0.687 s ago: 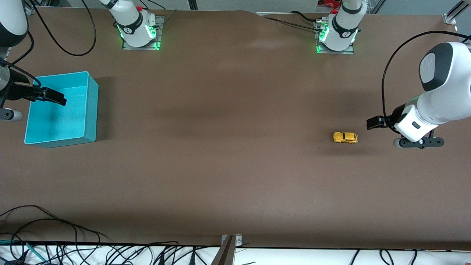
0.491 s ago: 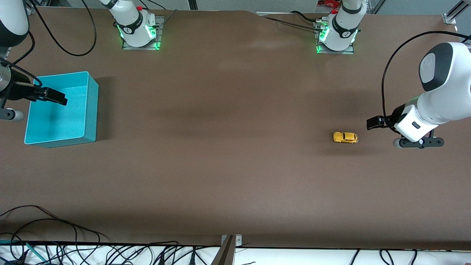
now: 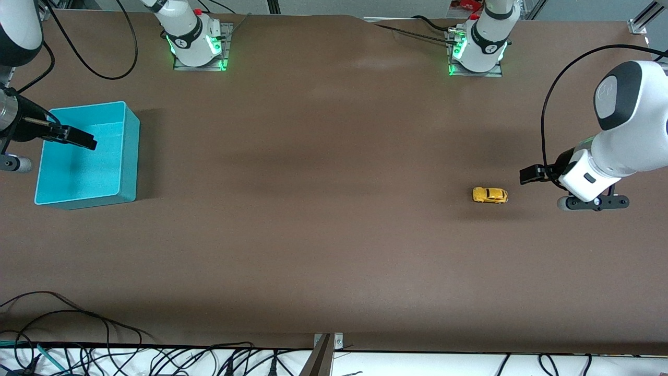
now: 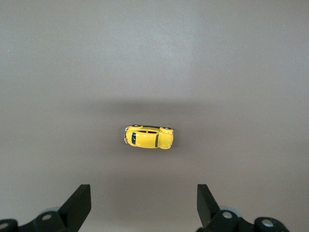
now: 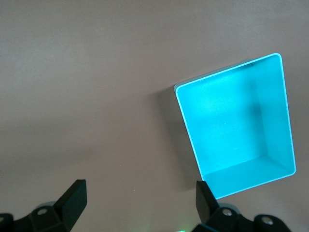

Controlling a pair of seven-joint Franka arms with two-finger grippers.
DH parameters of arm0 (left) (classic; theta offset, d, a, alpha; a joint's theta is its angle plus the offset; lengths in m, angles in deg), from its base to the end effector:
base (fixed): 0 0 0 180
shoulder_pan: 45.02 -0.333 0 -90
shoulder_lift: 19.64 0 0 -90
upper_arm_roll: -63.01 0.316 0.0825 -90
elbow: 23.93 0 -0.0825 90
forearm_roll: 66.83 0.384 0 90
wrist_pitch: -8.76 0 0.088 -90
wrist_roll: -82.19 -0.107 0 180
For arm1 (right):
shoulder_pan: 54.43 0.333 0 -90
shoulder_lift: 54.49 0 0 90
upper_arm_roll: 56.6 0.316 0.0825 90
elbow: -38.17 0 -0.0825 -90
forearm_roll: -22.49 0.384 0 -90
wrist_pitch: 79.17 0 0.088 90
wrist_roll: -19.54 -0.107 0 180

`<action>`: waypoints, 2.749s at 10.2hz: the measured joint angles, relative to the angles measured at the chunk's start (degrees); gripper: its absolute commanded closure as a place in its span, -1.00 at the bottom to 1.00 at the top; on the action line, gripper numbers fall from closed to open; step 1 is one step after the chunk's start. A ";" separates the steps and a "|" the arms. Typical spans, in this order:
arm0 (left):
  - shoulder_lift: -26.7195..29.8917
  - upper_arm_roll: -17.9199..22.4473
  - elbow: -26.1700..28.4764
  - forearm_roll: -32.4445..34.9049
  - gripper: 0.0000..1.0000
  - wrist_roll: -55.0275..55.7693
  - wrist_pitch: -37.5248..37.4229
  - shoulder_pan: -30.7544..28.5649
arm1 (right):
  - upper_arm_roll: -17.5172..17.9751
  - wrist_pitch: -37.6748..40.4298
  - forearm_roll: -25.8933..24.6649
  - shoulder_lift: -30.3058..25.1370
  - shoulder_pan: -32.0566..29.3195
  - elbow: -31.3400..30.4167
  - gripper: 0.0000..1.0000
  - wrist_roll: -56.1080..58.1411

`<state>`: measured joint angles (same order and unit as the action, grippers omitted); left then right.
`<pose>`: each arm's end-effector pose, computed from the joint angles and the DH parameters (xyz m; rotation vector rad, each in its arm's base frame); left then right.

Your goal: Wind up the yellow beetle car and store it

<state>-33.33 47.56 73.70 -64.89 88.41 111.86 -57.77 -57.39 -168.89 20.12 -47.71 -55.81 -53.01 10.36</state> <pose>0.6135 -0.0146 0.4440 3.1127 0.0850 -0.2131 0.5822 -0.0261 0.5472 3.0676 -0.3006 -0.2175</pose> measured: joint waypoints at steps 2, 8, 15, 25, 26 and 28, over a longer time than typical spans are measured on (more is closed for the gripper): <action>-0.05 0.01 0.00 0.00 -0.94 0.00 0.00 0.00 | 0.05 0.66 -0.22 0.00 0.74 0.01 -1.00 0.45; -0.28 0.01 0.00 0.00 -0.94 -0.02 0.00 0.00 | 0.05 1.22 -0.23 -0.18 0.87 0.18 -1.00 5.27; -0.29 0.01 0.00 0.00 -0.95 -0.03 0.00 0.00 | 0.05 1.44 -0.23 0.32 0.88 0.04 -1.00 5.56; -0.30 0.01 0.00 0.00 -0.93 -0.03 0.00 -0.01 | 0.07 1.77 -0.23 0.36 1.00 -0.17 -1.00 5.73; -0.30 0.01 0.00 0.00 -0.93 -0.03 0.00 -0.01 | 0.08 1.85 -0.23 0.39 1.06 -0.19 -1.00 5.75; -0.30 0.01 0.00 0.00 -0.92 -0.04 0.00 -0.01 | 0.08 1.91 -0.23 0.42 1.39 -0.19 -1.00 5.75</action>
<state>-33.63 47.57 73.70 -64.89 88.37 111.86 -57.78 -57.30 -166.98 19.89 -47.28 -54.41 -53.20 16.11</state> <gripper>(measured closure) 0.035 0.000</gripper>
